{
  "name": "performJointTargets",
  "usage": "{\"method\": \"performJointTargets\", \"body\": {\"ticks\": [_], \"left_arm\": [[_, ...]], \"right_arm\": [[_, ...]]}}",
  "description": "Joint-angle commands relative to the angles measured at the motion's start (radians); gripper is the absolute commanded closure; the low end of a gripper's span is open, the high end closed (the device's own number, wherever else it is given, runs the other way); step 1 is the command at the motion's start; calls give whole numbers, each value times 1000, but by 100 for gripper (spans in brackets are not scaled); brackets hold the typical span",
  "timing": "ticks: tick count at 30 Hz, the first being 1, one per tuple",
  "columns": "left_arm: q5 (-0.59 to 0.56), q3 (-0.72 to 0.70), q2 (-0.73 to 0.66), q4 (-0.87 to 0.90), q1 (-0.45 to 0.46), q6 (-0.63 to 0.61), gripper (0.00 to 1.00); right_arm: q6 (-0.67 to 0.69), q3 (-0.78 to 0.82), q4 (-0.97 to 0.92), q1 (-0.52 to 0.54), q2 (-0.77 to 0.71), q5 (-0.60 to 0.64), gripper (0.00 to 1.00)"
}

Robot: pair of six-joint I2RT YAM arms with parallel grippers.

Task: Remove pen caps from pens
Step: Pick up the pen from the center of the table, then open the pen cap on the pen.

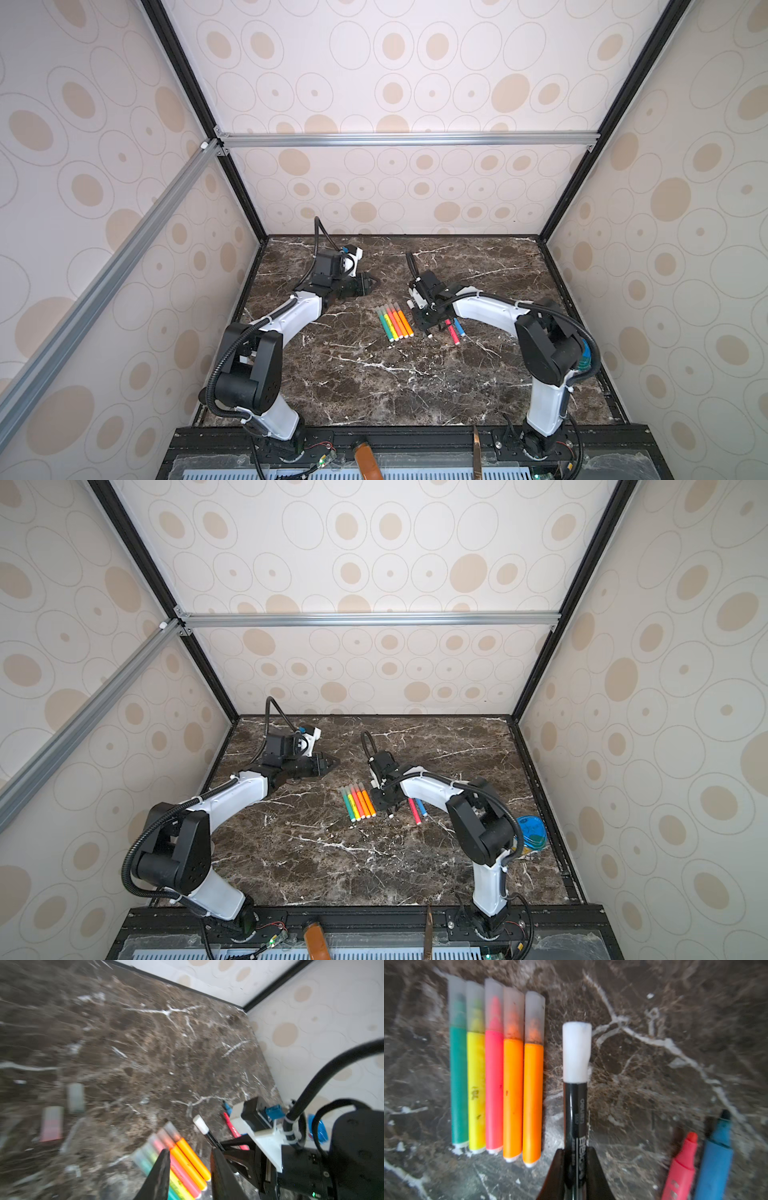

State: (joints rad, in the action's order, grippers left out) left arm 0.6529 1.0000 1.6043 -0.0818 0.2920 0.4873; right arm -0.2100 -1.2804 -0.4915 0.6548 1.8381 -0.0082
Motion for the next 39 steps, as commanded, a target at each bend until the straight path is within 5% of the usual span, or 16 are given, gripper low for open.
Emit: {"method": "performJointTargets", "body": {"ticks": [1, 13, 34, 39], "left_arm": [[79, -48, -6, -170, 41, 92, 67], [130, -69, 52, -415, 135, 268, 66], [118, 38, 175, -448, 177, 319, 62], [122, 67, 201, -449, 179, 322, 69]], "right_arm": [[21, 54, 62, -18, -123, -42, 99], [-3, 157, 156, -20, -282, -119, 100], [-18, 182, 218, -18, -282, -180, 100], [-19, 189, 227, -19, -286, -180, 100]]}}
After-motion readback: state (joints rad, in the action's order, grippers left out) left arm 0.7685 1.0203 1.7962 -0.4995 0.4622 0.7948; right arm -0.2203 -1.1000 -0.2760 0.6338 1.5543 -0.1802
